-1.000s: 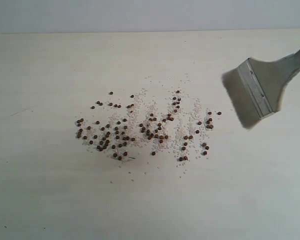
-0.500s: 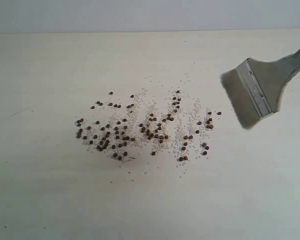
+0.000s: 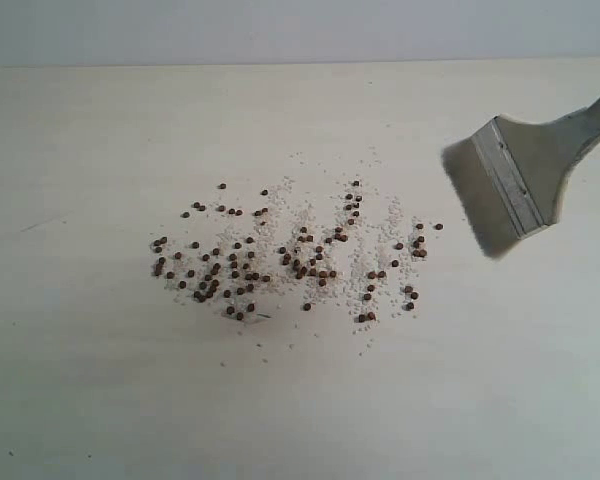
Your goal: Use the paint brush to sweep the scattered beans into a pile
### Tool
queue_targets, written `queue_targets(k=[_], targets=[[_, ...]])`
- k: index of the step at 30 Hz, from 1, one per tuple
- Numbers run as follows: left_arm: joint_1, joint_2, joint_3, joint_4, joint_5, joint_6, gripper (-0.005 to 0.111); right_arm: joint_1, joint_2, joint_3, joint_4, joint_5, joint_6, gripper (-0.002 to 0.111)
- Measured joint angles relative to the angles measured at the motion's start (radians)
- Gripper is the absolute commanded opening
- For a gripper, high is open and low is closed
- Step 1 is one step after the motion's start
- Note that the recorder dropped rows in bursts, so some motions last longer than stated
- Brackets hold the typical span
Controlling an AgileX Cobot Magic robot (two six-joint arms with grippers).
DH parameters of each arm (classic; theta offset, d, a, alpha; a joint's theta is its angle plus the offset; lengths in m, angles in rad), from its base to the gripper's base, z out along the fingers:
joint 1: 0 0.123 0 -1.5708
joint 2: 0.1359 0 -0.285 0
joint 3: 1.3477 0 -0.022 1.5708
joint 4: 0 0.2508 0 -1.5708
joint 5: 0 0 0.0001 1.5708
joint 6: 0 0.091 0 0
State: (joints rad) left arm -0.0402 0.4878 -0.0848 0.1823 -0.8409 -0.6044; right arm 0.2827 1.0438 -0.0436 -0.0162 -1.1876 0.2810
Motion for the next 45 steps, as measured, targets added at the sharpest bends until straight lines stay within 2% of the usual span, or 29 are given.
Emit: queue_targets(k=[4,6,11,15,19,25,33,45], targets=[[0.000,0.000,0.000,-0.004,0.056,0.338,0.000,0.000,0.000,0.000,0.000,0.000,0.000,0.000],[0.000,0.000,0.000,-0.006,0.107,0.436,0.000,0.000,0.000,0.000,0.000,0.003,0.000,0.000],[0.000,0.000,0.000,-0.061,0.212,0.519,0.000,0.000,0.000,-0.049,-0.016,0.129,0.000,0.000],[0.000,0.000,0.000,-0.240,0.258,0.553,0.000,0.000,0.000,-0.079,-0.057,0.177,0.000,0.000],[0.000,0.000,0.000,-0.413,0.338,0.702,0.000,0.000,0.002,-0.102,-0.085,0.225,0.000,0.000],[0.000,0.000,0.004,-0.537,0.415,0.777,0.000,0.000,0.054,-0.160,-0.031,0.248,-0.104,0.000],[0.000,0.000,0.004,-0.548,0.450,0.803,0.000,0.000,0.174,-0.231,0.297,0.237,-0.422,0.000],[0.000,0.000,0.004,-0.548,0.452,0.805,0.000,0.000,0.480,-0.315,0.421,0.115,-0.433,0.000]])
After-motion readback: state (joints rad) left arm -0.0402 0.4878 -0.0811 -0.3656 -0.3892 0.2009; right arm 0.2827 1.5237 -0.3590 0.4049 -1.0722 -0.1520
